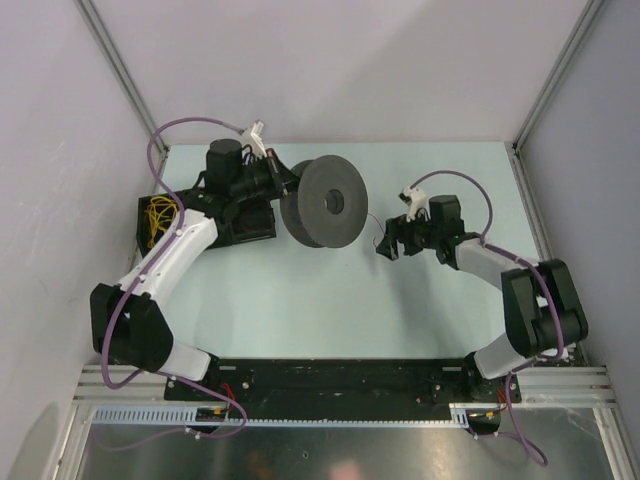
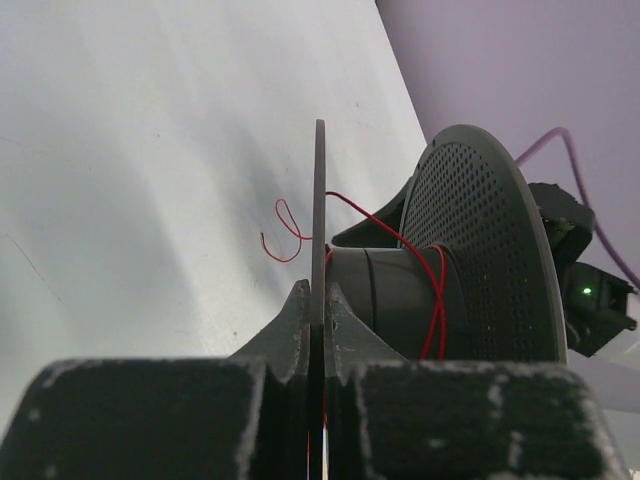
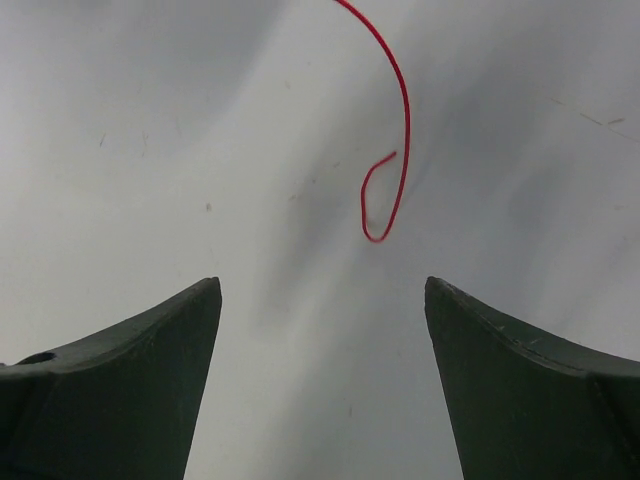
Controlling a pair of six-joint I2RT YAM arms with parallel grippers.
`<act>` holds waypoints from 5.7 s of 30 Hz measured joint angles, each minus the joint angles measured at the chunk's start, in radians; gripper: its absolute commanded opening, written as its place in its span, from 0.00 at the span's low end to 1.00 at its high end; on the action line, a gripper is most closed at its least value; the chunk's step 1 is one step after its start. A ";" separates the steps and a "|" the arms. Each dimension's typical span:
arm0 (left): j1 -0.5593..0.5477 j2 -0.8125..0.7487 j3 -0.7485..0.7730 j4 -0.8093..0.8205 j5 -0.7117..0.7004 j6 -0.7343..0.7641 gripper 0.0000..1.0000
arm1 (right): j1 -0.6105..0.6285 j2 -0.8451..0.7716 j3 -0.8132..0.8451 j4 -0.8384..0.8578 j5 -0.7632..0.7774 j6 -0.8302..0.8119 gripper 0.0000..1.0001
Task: Wrap the cables
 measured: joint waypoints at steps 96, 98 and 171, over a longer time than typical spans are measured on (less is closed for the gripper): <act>-0.048 0.093 0.337 -0.319 0.479 0.965 0.00 | -0.138 -0.095 0.440 -0.512 -0.374 -0.702 0.66; -0.045 0.100 0.351 -0.319 0.488 0.962 0.00 | -0.143 -0.120 0.433 -0.526 -0.396 -0.692 0.69; -0.055 0.207 0.506 -0.328 0.554 0.918 0.00 | -0.071 -0.053 0.415 -0.263 -0.388 0.279 0.00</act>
